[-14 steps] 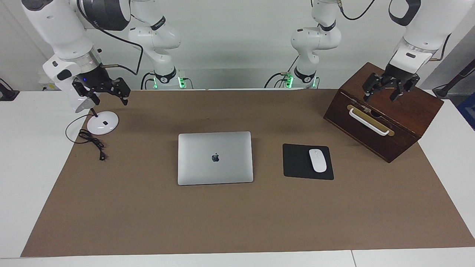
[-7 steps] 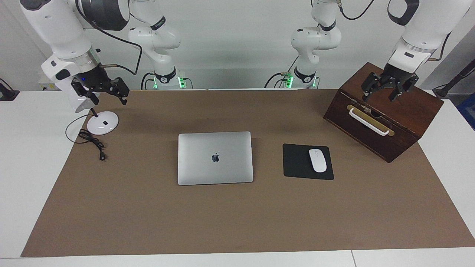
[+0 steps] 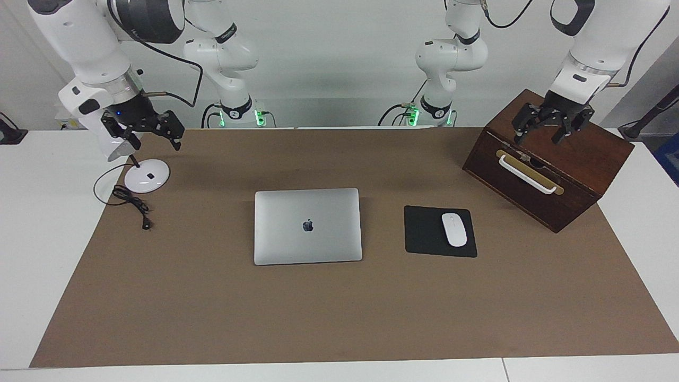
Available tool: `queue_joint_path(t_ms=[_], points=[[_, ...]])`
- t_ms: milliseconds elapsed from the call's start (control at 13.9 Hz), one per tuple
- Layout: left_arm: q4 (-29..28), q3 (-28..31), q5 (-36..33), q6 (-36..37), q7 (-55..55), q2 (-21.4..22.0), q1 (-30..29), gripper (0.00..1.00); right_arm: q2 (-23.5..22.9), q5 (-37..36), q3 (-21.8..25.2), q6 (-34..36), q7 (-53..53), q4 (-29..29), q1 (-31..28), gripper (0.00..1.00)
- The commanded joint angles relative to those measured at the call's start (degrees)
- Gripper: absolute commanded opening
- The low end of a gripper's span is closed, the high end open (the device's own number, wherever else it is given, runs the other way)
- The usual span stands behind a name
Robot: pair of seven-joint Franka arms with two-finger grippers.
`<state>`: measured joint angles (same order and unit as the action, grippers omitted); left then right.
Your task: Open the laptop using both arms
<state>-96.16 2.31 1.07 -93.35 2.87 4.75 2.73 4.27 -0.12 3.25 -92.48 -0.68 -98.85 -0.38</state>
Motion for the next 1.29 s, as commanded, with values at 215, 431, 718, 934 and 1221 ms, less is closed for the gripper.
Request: queue_joint_path(t_ms=[215, 431, 718, 934, 1221], points=[[-0.87, 0.42, 0.16, -0.42, -5.33, 0.96, 0.35, 0.03, 1.53, -0.14, -0.18, -1.56, -1.34, -1.87, -0.59, 1.0], [-0.87, 0.42, 0.16, -2.62, -5.77, 0.96, 0.18, 0.0, 1.53, -0.14, -0.18, -1.56, -1.34, -1.96, -0.59, 1.0], [-0.87, 0.42, 0.25, -4.73, -8.48, 0.7, 0.09, 0.0, 1.53, -0.14, -0.18, -1.56, -1.43, -1.96, -0.59, 1.0], [-0.43, 0.33, 0.24, -7.09, -8.05, 0.26, -0.09, 0.0, 1.53, -0.14, -0.18, -1.56, -1.43, -2.14, -0.59, 1.0], [-1.05, 0.42, 1.04, -11.32, -7.97, 0.17, -0.18, 0.0, 1.97, -0.14, -0.18, -1.73, -1.17, -2.93, -0.59, 1.0]])
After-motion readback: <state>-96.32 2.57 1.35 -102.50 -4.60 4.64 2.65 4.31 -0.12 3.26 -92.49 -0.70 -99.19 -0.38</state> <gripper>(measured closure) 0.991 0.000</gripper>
